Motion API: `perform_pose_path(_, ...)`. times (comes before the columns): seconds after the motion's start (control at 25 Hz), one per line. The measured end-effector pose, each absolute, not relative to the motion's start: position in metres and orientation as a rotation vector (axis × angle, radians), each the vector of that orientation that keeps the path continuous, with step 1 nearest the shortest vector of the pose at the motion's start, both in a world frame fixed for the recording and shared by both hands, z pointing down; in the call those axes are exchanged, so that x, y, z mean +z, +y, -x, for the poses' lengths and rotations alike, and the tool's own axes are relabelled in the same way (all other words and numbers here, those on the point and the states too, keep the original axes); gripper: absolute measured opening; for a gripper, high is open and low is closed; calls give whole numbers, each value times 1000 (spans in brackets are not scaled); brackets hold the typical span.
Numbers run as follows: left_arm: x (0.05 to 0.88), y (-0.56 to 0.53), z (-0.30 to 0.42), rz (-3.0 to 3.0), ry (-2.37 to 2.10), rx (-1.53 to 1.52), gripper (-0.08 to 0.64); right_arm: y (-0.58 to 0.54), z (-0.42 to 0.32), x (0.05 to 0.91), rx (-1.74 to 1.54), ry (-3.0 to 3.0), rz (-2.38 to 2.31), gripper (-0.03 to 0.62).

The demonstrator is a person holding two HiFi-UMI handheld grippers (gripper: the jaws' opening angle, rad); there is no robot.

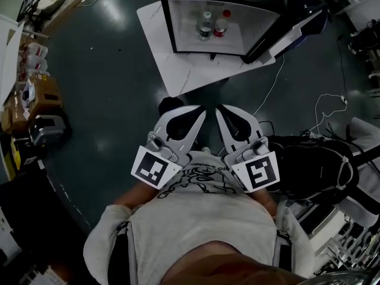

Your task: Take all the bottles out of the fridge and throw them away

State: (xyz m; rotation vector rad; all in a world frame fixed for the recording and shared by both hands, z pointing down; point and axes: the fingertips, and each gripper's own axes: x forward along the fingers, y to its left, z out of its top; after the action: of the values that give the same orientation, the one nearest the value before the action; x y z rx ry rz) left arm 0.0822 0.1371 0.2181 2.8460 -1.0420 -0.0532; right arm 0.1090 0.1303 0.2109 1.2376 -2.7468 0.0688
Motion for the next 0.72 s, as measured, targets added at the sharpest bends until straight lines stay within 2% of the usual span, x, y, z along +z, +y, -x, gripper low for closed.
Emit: perform_pose_path(0.72,220,111,-45,-2843,-1031,-67,9,104,-71,211,70,-2733,-1248,9)
